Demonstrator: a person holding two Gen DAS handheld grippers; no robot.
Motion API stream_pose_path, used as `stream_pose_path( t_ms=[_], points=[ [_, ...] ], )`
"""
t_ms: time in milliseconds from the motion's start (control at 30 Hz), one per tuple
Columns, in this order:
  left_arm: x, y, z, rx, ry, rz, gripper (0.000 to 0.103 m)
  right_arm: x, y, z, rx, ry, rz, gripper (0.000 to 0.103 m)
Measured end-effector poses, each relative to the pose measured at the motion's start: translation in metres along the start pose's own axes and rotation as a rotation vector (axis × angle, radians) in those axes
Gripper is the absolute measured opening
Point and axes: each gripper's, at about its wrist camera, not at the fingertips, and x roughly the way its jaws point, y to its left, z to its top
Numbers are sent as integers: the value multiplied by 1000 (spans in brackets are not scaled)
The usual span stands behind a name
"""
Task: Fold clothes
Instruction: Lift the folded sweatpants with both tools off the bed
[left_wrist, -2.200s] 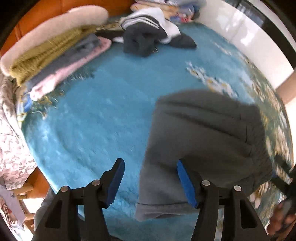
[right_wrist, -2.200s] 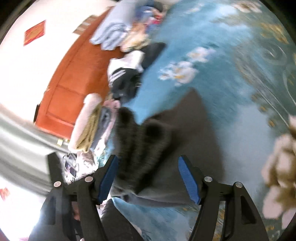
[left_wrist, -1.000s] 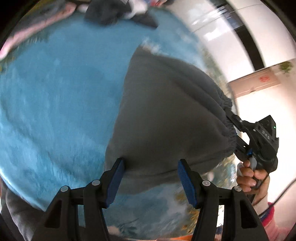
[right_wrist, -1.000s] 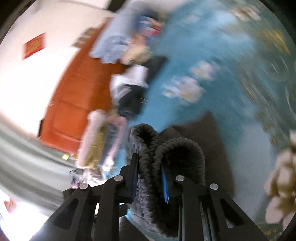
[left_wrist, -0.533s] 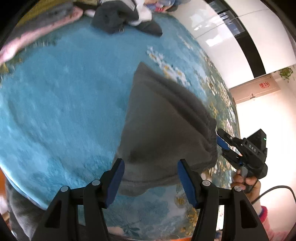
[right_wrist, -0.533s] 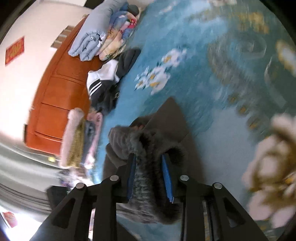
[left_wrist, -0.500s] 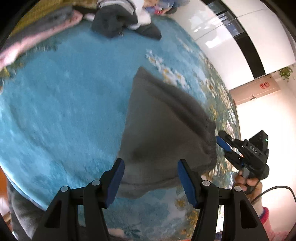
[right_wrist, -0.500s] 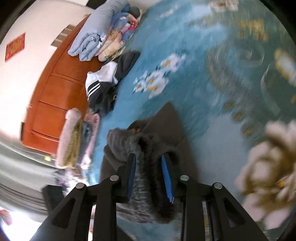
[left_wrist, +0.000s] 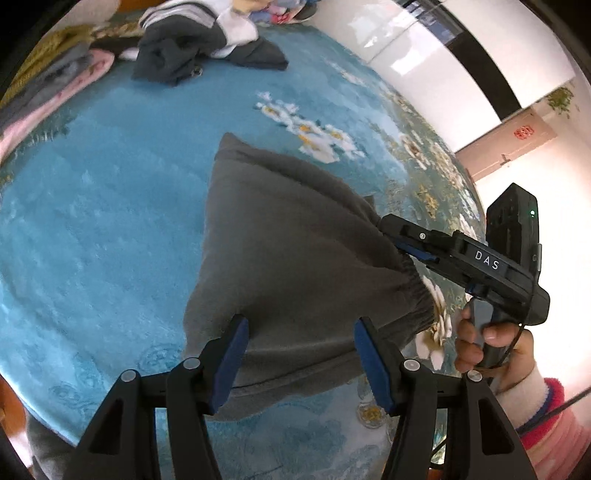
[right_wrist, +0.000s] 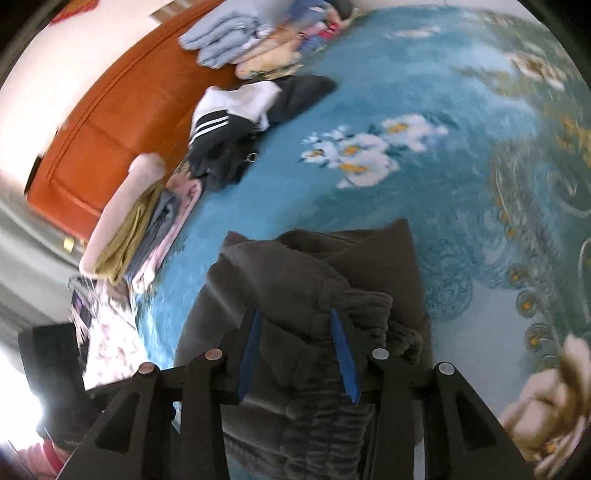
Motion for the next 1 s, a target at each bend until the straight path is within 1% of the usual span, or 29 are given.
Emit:
stream_pose_path(
  t_ms=[100, 167, 267, 333, 467, 533, 600, 633, 700, 767, 900, 933, 1000],
  points=[
    [8, 0, 0, 5, 17, 26, 64, 8, -7, 2, 30, 7, 9, 38],
    [4, -1, -2, 11, 18, 26, 64, 9, -7, 3, 34, 11, 11, 38],
    [-8, 6, -5, -30, 0, -19, 64, 3, -4, 3, 35, 16, 13, 39],
    [-9, 9, -6, -47, -4, -31, 64, -8, 2, 2, 35, 5, 18, 40],
    [-13, 16, -6, -82, -12, -54, 64, -33, 25, -14, -86, -29, 38, 41],
    [-15, 19, -7, -100, -16, -66, 64, -37, 30, -29, -127, -13, 49, 41],
    [-16, 23, -7, -117, -20, -78, 64, -32, 27, -40, -130, 15, 22, 41],
    [-15, 22, -8, -109, -18, -72, 64, -28, 21, -45, -114, 23, 10, 41],
    [-9, 19, -11, -78, -9, -46, 64, -21, 8, -49, -49, 34, 22, 41],
    [-7, 19, -11, -80, -6, -42, 63, -15, 0, -50, 6, 46, 33, 41],
    [-15, 25, -9, -132, -20, -86, 64, -14, -1, -47, 24, 57, 36, 41],
    [-19, 27, -8, -140, -33, -98, 64, -18, 0, -46, 25, 49, 44, 41],
    [-17, 31, -8, -155, -30, -103, 64, -28, 2, -43, 21, 22, 59, 41]
  ],
)
